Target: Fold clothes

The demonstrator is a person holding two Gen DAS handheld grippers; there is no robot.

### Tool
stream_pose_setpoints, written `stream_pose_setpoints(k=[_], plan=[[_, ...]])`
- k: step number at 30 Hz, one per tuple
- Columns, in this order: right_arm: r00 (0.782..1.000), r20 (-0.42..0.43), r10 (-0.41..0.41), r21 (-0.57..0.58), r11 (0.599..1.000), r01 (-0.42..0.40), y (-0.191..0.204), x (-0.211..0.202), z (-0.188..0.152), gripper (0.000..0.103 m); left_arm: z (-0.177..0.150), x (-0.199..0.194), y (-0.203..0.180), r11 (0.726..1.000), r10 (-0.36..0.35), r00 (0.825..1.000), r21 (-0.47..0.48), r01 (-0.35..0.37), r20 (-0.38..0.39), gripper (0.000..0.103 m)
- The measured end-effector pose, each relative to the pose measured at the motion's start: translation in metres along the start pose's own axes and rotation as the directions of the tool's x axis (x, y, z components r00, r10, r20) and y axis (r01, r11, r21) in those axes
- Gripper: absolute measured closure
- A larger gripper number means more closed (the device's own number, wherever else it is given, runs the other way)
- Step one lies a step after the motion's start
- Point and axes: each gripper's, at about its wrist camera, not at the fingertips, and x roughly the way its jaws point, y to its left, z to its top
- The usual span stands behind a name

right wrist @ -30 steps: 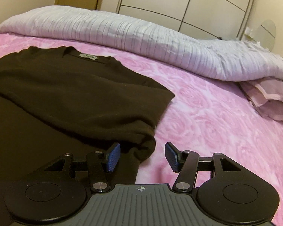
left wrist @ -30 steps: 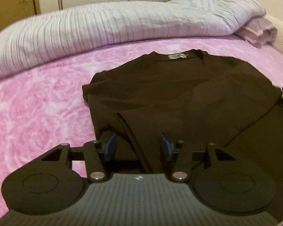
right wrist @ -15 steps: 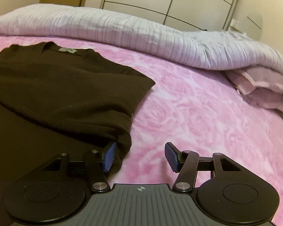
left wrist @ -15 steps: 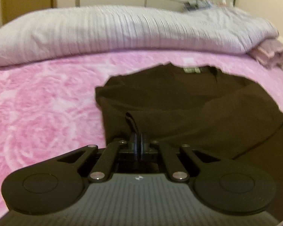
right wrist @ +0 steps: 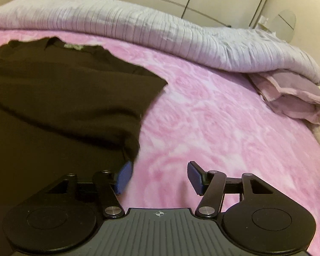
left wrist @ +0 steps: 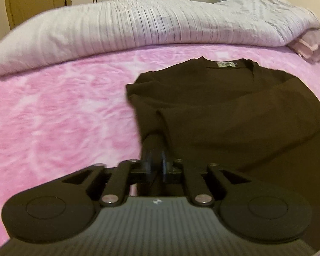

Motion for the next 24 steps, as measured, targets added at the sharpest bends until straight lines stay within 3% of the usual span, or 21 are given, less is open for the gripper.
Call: stream_pose_setpoints(k=[1, 7, 10, 13, 18, 20, 24], plan=[[1.000, -0.002, 0.019, -0.009, 1.000, -0.019, 0.002, -0.012, -0.006, 0.045, -0.007, -0.014, 0.001, 1.000, 0.011, 1.000, 0.013, -0.011, 0.005, 0.079], [0.982, 0.031, 0.186, -0.077, 0.980, -0.183, 0.022, -0.105, -0.061, 0.045, -0.087, -0.109, -0.023, 0.986, -0.011, 1.000, 0.168, 0.010, 0.009, 0.070], [0.966, 0.047, 0.255, -0.124, 0.961, -0.247, 0.042, -0.155, -0.095, 0.045, -0.130, -0.155, -0.048, 0.962, -0.036, 0.999, 0.273, 0.028, 0.025, 0.063], [0.946, 0.063, 0.319, -0.198, 0.933, -0.301, 0.066, -0.199, -0.127, 0.045, -0.171, -0.201, -0.078, 0.920, -0.091, 0.995, 0.387, 0.065, 0.050, 0.058], [0.915, 0.069, 0.398, -0.357, 0.866, -0.349, 0.107, -0.254, -0.173, 0.045, -0.240, -0.260, -0.124, 0.796, -0.236, 0.970, 0.583, 0.159, 0.057, 0.057], [0.914, 0.066, 0.401, -0.414, 0.844, -0.340, 0.121, -0.264, -0.190, 0.045, -0.266, -0.274, -0.139, 0.727, -0.276, 0.960, 0.662, 0.181, 0.040, 0.056], [0.920, 0.061, 0.386, -0.473, 0.823, -0.314, 0.143, -0.275, -0.216, 0.045, -0.311, -0.271, -0.165, 0.567, -0.172, 0.984, 0.822, 0.059, 0.048, 0.054]])
